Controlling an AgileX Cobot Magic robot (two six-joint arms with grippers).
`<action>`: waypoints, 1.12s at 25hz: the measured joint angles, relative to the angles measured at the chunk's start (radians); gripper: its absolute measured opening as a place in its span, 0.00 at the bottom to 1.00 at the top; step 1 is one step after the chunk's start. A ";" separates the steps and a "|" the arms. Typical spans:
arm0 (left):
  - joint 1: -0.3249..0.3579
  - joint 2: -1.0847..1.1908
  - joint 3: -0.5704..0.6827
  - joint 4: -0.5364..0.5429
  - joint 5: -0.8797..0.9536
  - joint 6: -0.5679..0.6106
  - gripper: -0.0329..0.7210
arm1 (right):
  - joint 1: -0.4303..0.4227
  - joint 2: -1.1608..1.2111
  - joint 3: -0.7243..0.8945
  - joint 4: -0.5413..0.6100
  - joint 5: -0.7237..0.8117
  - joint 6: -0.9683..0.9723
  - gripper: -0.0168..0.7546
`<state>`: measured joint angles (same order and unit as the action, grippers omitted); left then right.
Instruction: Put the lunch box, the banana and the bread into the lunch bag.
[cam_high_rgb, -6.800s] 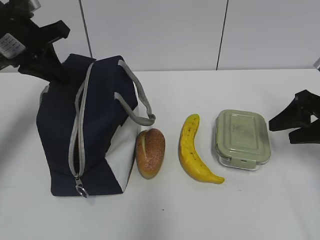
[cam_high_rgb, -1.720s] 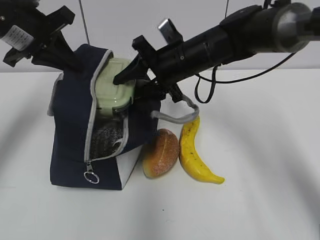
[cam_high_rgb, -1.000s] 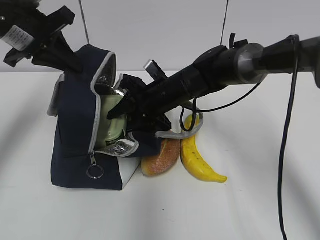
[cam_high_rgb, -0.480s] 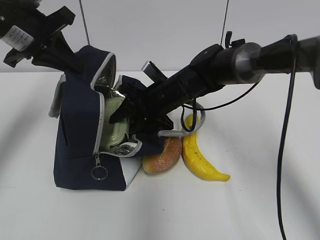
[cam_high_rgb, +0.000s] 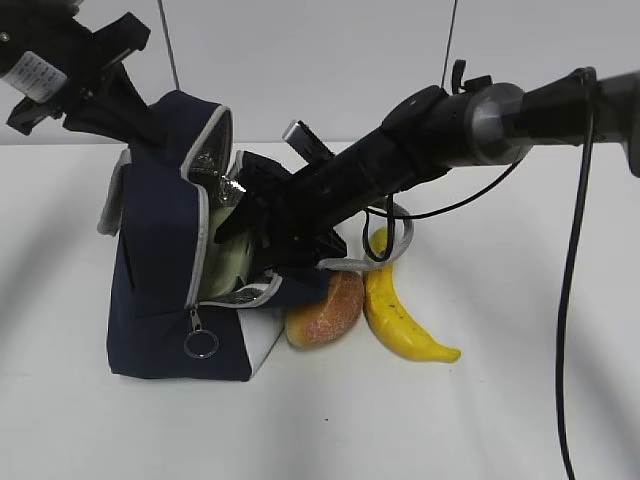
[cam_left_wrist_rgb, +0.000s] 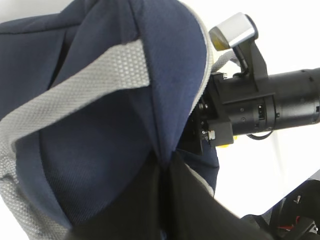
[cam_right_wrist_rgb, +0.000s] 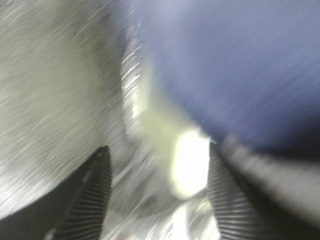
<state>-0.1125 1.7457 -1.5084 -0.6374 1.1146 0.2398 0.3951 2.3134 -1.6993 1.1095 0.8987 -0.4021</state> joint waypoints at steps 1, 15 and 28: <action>0.000 0.000 0.000 0.000 0.000 0.000 0.04 | 0.000 0.000 -0.008 -0.002 0.019 0.000 0.67; 0.000 0.000 0.000 0.013 0.014 0.000 0.04 | -0.031 -0.067 -0.153 -0.084 0.290 0.000 0.57; 0.000 0.000 0.000 0.042 0.017 0.003 0.04 | -0.038 -0.382 -0.090 -0.651 0.313 0.183 0.57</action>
<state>-0.1125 1.7457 -1.5084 -0.5958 1.1314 0.2425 0.3571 1.9310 -1.7898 0.4587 1.2114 -0.2196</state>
